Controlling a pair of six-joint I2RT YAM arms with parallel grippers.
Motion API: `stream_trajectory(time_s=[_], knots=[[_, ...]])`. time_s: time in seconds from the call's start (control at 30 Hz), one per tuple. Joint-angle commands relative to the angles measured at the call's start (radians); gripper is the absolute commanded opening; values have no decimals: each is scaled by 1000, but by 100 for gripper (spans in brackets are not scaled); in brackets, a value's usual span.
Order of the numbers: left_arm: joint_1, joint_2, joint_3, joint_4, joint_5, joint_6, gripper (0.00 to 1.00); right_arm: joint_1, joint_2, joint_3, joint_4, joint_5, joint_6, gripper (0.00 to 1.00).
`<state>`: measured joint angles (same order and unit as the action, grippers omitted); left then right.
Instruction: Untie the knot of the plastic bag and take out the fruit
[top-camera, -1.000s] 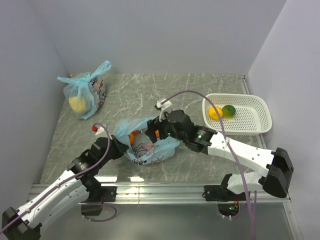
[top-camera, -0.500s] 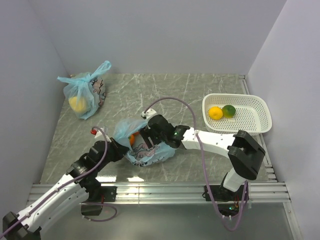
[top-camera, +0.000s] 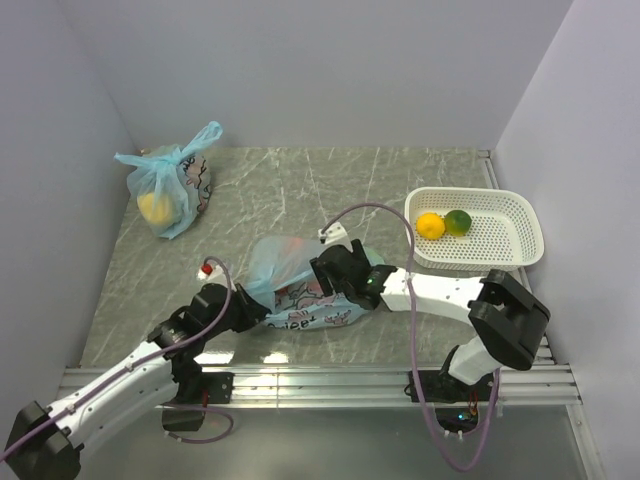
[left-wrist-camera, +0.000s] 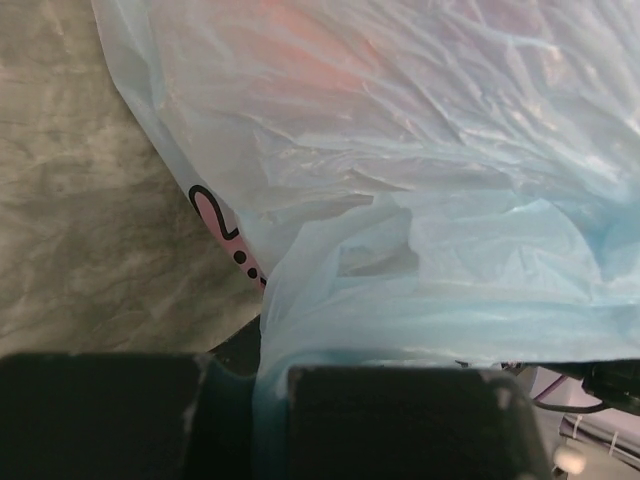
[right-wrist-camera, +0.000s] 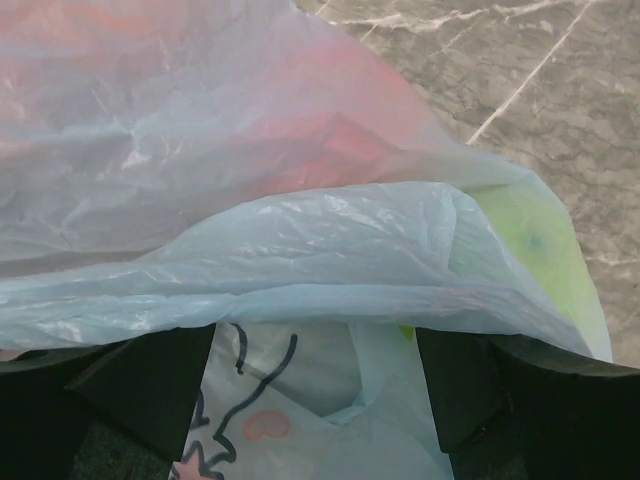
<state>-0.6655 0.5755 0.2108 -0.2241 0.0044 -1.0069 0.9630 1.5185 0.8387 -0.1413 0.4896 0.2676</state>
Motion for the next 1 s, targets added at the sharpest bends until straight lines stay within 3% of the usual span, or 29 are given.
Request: stream_trajectory(time_s=[0.0,0.2,0.33,0.43,0.5,0.53,0.6,0.7,0.77,0.97], knots=[[-14,52,24,118,49,25,0,-32,-1,-12,46,35,33,84],[-32,92,142,69,-73,91,0,-6,-113,-61,225,-251,-50,83],[-32,170,306,20,-185,184,0,-3,-205,-82,311,-295,-57,82],[-42,304,443,54,-137,258,1,-3,-254,-119,370,-243,-44,82],[-92,369,528,55,-107,281,0,-4,-276,-156,396,-212,-28,82],[-188,403,592,58,-138,312,0,-3,-294,-170,404,-197,-24,82],[-276,419,625,69,-213,333,0,-3,-307,-209,420,-180,-18,82],[-315,420,587,25,-250,282,1,-4,-322,-234,417,-181,-14,82],[-315,396,488,-15,-328,177,1,-4,-323,-240,413,-201,-18,82],[-316,290,230,-89,-356,-119,0,-3,-285,-227,424,-293,-36,81]])
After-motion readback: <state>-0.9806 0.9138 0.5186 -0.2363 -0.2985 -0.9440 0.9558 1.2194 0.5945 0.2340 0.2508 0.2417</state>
